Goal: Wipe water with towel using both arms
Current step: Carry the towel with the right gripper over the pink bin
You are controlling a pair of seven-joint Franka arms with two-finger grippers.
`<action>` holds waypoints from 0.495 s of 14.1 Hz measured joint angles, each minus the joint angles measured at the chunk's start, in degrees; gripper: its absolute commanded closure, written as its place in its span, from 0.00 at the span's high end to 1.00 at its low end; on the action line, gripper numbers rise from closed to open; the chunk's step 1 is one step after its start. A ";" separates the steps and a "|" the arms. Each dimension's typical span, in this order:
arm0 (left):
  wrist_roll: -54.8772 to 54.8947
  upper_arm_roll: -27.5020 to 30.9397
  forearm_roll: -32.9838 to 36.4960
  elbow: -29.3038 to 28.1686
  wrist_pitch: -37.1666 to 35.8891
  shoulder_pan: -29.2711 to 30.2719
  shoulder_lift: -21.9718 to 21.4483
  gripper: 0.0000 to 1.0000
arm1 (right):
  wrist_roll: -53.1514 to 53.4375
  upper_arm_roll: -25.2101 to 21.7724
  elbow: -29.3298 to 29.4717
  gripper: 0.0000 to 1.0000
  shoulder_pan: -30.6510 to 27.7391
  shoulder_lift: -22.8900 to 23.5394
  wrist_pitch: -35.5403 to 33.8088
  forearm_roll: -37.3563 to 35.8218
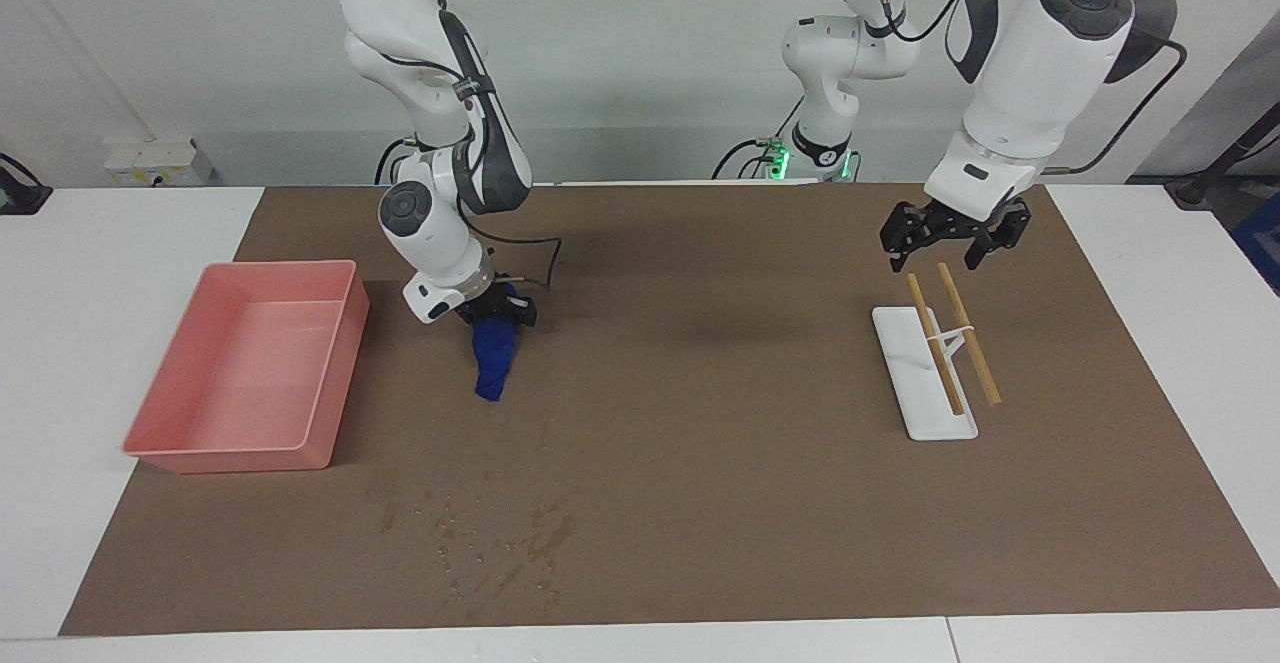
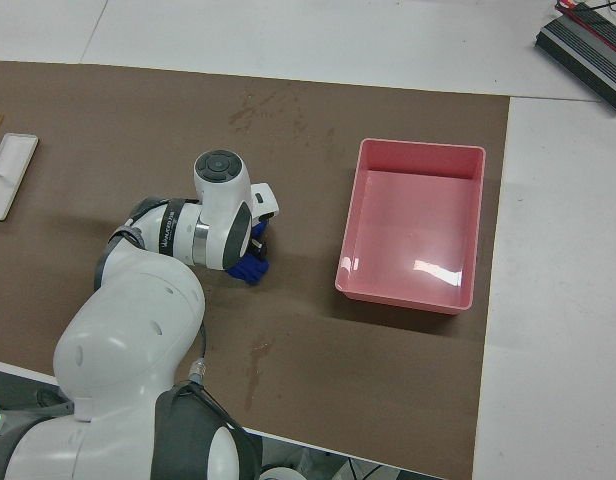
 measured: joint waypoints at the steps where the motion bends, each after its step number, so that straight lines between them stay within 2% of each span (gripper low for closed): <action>1: 1.06 0.03 -0.19 0.76 -0.72 1.09 -0.57 1.00 | -1.63 0.00 -0.21 0.00 -0.14 0.93 2.87 0.00; 2: 1.70 0.00 -0.90 1.12 -0.85 2.48 -1.68 1.00 | -3.73 -0.02 0.09 0.00 -0.50 2.35 5.76 0.00; 4: 2.44 0.00 -2.37 0.52 -1.76 4.30 -4.18 1.00 | -5.10 0.01 2.16 0.00 -1.12 4.22 7.27 0.00; 7: 2.45 -0.42 -2.78 -3.90 -1.08 4.39 -6.88 1.00 | -5.91 -0.13 7.52 0.00 -1.79 8.09 8.44 -0.36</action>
